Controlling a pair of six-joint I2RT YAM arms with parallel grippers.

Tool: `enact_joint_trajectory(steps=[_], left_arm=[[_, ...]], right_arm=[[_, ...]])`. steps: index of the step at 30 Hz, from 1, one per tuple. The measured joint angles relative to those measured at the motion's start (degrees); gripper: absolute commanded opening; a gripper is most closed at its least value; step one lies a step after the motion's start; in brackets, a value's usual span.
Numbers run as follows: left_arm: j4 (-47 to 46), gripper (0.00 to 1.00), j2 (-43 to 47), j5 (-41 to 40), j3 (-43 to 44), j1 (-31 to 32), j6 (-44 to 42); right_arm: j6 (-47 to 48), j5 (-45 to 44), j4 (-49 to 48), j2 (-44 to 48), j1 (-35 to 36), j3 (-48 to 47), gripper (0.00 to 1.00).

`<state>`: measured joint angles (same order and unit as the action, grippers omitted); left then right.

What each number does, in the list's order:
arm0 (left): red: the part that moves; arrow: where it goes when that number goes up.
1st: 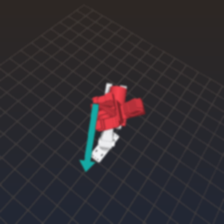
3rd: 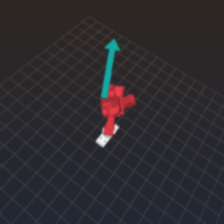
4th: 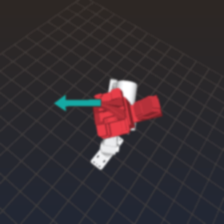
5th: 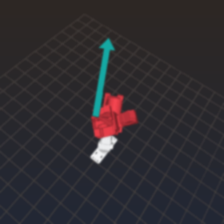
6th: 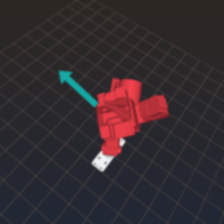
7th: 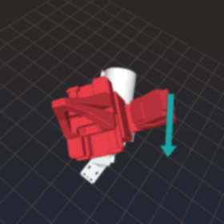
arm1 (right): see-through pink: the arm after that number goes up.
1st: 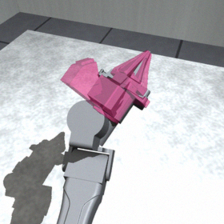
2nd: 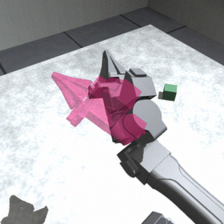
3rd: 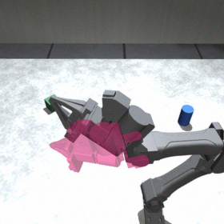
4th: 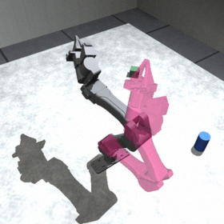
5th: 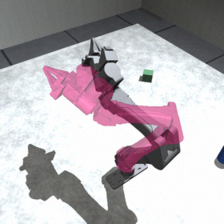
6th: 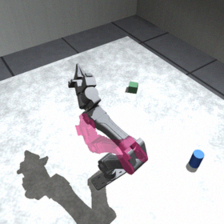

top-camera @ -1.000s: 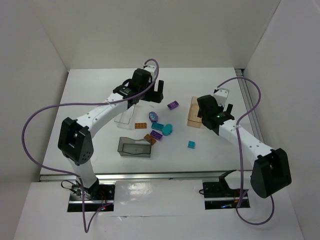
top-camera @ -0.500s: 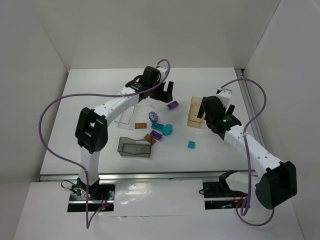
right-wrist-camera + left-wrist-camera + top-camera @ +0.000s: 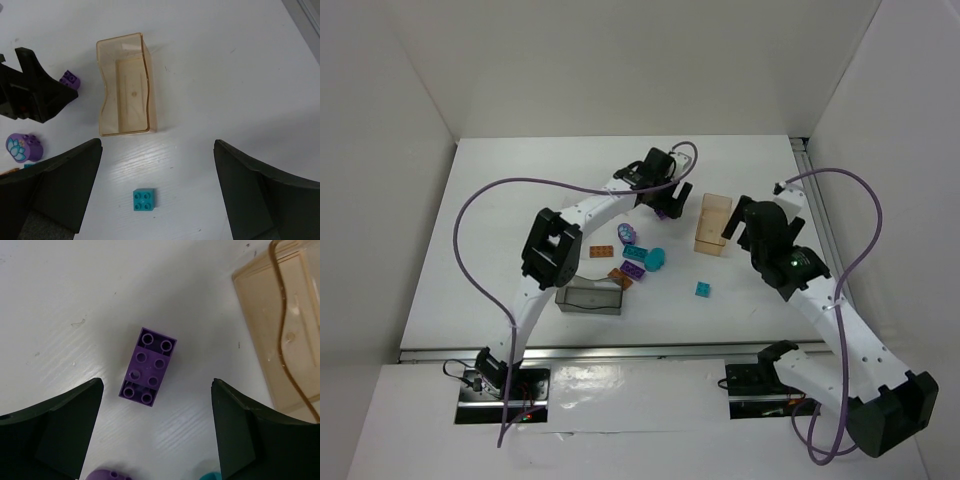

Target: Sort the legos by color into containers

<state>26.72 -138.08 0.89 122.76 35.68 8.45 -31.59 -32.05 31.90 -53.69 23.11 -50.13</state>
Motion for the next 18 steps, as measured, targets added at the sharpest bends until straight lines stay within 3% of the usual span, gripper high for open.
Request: enact_joint_trajectory(steps=[6, 10, 14, 18], left_arm=[[-0.1, 0.92, -2.5, -1.9, 0.7, 0.0, -2.6], [-0.7, 0.83, -3.0, -2.6, 0.7, 0.0, -3.9], [-1.5, 0.66, -3.5, -2.5, 0.7, 0.0, -4.4], [-1.7, 0.65, -3.8, -2.2, 0.7, 0.0, -5.4]], right_arm=[[-0.7, -2.1, 1.7, 0.0, 0.0, -0.1, 1.0], [-1.6, -3.1, 2.6, -1.2, 0.0, -0.2, 1.0], [-2.5, -4.0, 3.8, -1.7, 0.0, -0.5, 1.0], [-3.1, -4.8, 4.6, -1.6, 0.0, -0.6, 1.0]])
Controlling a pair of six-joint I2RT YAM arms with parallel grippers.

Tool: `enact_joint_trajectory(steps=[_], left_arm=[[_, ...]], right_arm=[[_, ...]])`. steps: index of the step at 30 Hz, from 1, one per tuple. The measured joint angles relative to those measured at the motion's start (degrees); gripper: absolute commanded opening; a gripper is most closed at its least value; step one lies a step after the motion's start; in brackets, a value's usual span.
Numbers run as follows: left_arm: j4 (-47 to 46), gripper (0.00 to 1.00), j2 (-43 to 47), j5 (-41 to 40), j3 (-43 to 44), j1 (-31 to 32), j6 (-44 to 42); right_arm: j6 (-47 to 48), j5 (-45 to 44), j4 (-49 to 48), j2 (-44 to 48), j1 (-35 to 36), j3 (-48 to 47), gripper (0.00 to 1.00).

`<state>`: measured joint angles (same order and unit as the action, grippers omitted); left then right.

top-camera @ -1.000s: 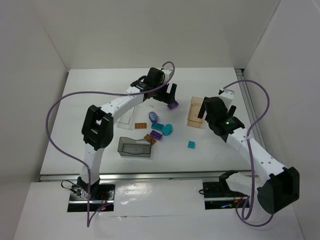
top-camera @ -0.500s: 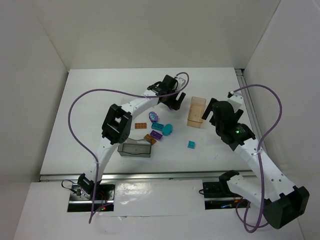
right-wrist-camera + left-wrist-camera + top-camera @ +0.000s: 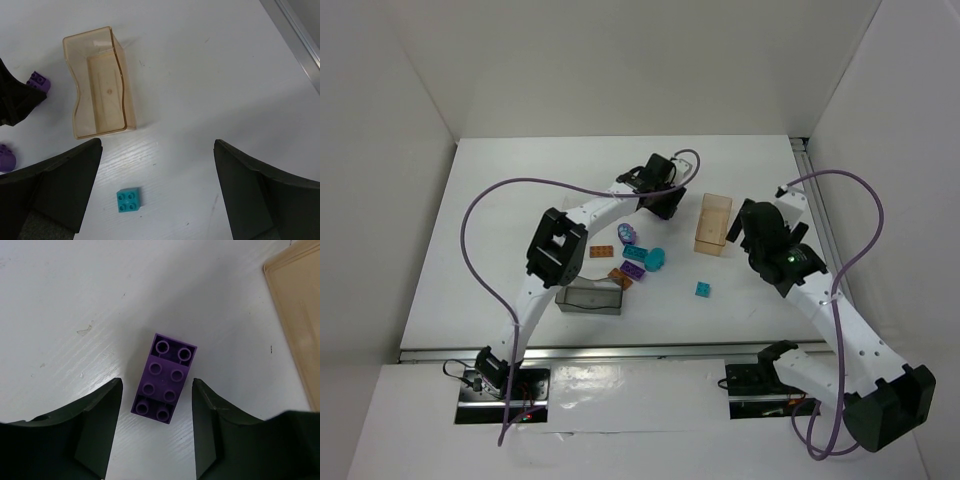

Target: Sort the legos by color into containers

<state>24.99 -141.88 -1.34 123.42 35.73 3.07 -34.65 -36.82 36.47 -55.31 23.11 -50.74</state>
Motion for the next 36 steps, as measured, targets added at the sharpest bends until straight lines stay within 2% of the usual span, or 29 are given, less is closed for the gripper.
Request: enact_joint_trajectory(steps=[2, 8, 12, 13, 17, 21, 28, 36], left_arm=[[-0.3, 0.58, -0.4, 0.1, 0.0, 0.0, 0.0], [-0.6, 0.55, -1.2, 0.3, 0.0, 0.0, -0.1], [-0.6, 0.36, -1.2, 0.6, 0.0, 0.0, 0.2], [-0.6, 0.23, -1.2, 0.6, 0.0, 0.0, 0.4], [-1.0, 0.13, -0.2, 0.9, -1.6, 0.0, 1.6], [0.0, 0.12, 4.4, 4.2, -5.7, 0.0, 4.1], [-3.9, 0.11, 14.3, 15.9, -8.9, 0.3, 12.8], [-6.2, 0.14, 11.1, 19.3, -2.9, 3.3, 19.9]], right_arm=[[-0.1, -0.1, 0.4, 0.2, 0.0, 0.0, 1.0], [-0.3, -0.7, 1.1, 0.7, 0.0, 0.0, 1.0], [-0.5, -0.7, 1.4, 0.7, 0.0, 0.0, 1.0], [-0.5, -0.7, 1.6, 0.8, 0.0, 0.0, 1.0], [-0.5, -0.7, 2.3, 1.5, 0.0, -0.2, 1.0], [-0.2, -1.5, 3.2, 1.6, 0.0, -1.8, 1.0], [1.0, -3.5, 4.3, 2.9, -0.2, -4.4, 1.0], [1.3, -3.5, 5.2, 5.0, -0.3, -4.8, 1.0]])
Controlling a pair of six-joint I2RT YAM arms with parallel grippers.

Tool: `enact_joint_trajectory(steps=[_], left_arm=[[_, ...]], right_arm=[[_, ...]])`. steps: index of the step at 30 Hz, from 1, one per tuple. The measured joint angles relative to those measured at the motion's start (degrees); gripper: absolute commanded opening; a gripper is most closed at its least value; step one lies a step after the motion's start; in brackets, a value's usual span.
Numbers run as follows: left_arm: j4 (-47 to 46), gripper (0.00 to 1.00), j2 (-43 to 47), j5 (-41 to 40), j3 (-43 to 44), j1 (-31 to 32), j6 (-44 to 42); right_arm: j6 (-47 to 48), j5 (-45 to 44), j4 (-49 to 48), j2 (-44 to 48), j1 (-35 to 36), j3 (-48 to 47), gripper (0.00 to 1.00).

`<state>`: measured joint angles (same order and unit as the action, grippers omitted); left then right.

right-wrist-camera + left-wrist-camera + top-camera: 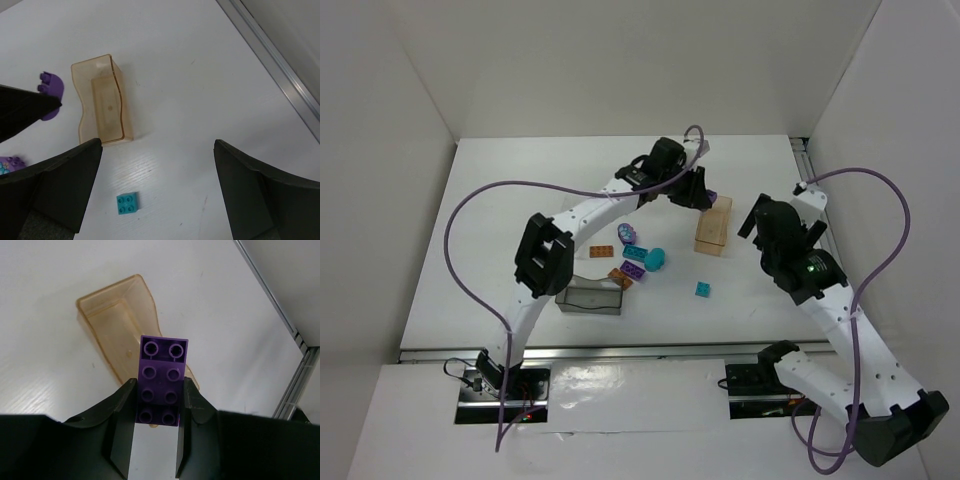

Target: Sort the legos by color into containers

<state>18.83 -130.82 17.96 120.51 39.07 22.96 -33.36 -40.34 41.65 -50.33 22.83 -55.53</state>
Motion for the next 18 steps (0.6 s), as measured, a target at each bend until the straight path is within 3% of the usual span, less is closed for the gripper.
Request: enact_joint_trajectory(steps=[3, 8, 12, 16, 18], left_arm=[[0.1, 0.18, -2.9, 0.4, 2.2, 1.2, 1.4], [0.8, 0.56, -6.0, 0.5, 4.3, 2.1, 2.8], [0.9, 0.75, -6.3, 0.5, 5.1, 2.3, 3.7], [0.9, 0.86, -5.8, -1.2, 5.2, 2.3, 3.9], [1.1, 0.86, -4.8, -3.7, 4.3, 2.3, 3.7]], right_arm=[[0.0, 0.0, 0.4, 0.5, 0.0, 0.0, 1.0], [0.0, 0.0, 0.7, 0.9, 0.0, -0.1, 1.0], [0.0, 0.1, 1.2, 1.0, 0.0, -0.1, 1.0], [0.0, 0.2, 1.5, 1.0, 0.0, -0.1, 1.0], [0.0, 0.3, 1.6, 1.0, 0.0, -0.1, 1.0]])
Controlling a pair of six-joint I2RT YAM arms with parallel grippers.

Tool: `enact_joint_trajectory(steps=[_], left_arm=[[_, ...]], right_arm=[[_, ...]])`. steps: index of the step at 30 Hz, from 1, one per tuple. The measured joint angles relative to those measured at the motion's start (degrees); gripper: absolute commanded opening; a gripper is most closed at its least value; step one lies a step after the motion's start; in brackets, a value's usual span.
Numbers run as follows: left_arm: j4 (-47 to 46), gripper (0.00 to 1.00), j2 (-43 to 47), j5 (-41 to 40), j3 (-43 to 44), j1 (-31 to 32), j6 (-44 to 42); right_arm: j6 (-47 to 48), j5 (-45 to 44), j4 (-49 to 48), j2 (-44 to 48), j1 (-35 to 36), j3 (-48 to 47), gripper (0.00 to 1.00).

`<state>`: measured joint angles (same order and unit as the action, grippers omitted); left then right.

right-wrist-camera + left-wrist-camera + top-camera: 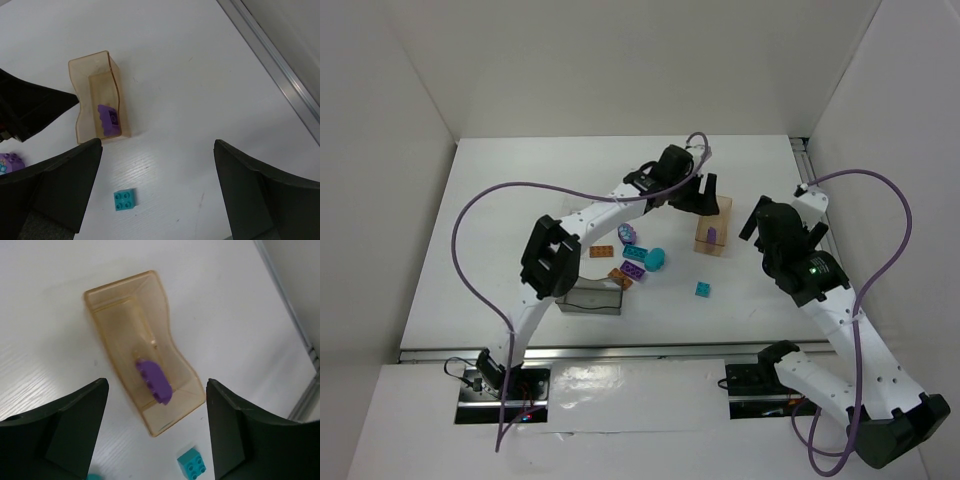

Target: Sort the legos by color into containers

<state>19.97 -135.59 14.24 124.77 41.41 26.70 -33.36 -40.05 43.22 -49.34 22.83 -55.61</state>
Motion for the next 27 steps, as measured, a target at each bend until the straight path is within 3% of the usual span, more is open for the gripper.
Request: enact_joint_trajectory(steps=[3, 6, 9, 15, 21, 27], left_arm=[[1.5, 0.77, 4.6, -8.5, -5.1, 0.1, 0.9], [3.0, 0.9, 11.5, -16.2, -13.5, -1.0, 4.0], [5.3, 0.99, 16.4, -18.5, -19.8, -5.2, 8.3], [10.7, 0.99, 17.6, -26.7, -28.0, -12.6, 15.5], [15.7, 0.87, 14.3, -29.2, -28.3, -10.7, 19.4], [17.2, 0.81, 12.3, -30.3, -27.9, -8.9, 21.7]], right_arm=[[0.0, 0.2, 0.0, 0.0, 0.0, 0.0, 1.0], [0.0, 0.5, 0.0, 0.0, 0.0, 0.0, 1.0], [0.1, 1.3, -0.1, 0.2, 0.0, 0.1, 1.0], [1.1, 4.9, -0.4, -0.8, 0.0, 0.2, 1.0], [1.4, 6.7, -0.7, -1.7, -0.1, 0.9, 1.0], [1.5, 7.5, -0.9, -1.4, -0.1, 1.6, 1.0]])
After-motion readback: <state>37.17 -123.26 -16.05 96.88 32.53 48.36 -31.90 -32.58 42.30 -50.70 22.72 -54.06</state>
